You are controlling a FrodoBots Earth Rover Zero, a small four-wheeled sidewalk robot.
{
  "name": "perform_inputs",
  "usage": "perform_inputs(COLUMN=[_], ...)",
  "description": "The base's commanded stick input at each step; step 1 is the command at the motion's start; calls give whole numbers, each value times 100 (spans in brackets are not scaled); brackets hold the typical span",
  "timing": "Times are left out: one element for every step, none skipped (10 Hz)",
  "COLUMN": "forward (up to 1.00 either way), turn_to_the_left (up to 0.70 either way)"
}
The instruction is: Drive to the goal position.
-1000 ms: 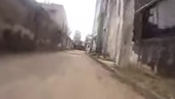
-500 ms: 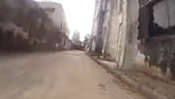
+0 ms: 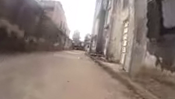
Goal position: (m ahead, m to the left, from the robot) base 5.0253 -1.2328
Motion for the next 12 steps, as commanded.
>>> perform_inputs(forward=[100,100,100,100,100,100,100,100,100,100,100,100], turn_to_the_left=[0,0,0,0,0,0,0,0,0,0,0,0])
